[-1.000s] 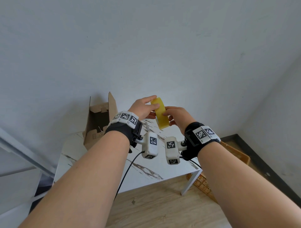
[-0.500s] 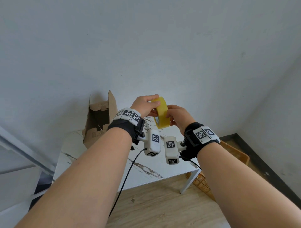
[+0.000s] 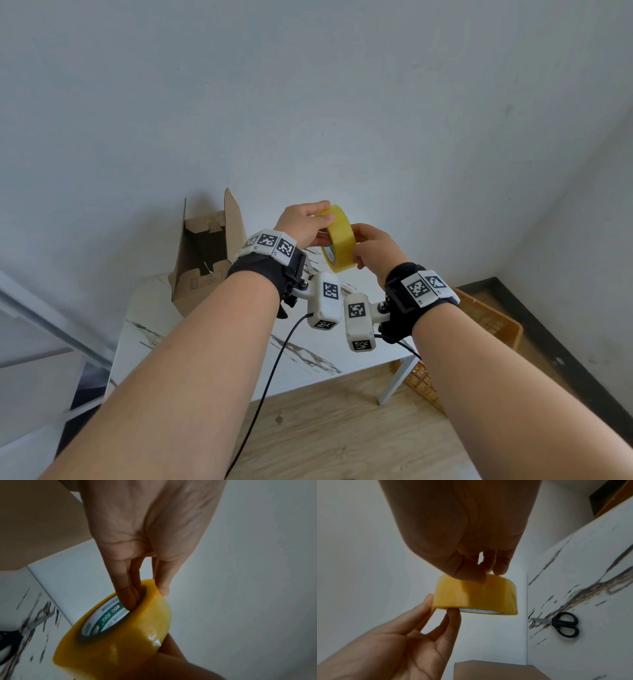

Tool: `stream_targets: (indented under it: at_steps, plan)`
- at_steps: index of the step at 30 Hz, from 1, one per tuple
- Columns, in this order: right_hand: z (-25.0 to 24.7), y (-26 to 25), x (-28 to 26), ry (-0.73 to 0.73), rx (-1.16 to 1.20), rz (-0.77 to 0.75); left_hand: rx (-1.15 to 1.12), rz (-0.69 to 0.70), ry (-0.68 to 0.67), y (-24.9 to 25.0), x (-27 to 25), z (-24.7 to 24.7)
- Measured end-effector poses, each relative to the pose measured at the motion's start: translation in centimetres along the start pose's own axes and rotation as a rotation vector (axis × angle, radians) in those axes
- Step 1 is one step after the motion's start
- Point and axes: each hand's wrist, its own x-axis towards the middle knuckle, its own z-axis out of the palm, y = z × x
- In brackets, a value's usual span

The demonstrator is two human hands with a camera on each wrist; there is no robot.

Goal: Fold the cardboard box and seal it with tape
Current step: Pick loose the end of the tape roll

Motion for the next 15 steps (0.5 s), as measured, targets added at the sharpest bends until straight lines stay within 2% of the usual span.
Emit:
stream_targets:
  at_steps: [3, 6, 10, 15]
  plan:
    - [-0.2, 0.0, 0.3, -0.012, 0.039, 0.045, -0.037, -0.003, 0.04, 0.3, 0.3, -0.3]
    - [-0.2, -0.6, 0.4, -0.019, 0.077, 0.158, -0.085, -0.007, 0.071, 0.1, 0.4, -0.8]
    - [0.0, -0.7, 0.3, -0.021, 0.183, 0.069, -0.059, 0.028, 0.07, 0.1, 0.2, -0.6]
    - [-0.1, -1.3, 0.4, 0.019, 0.18, 0.022, -0.048, 0.045, 0.043, 0.4, 0.1, -0.9]
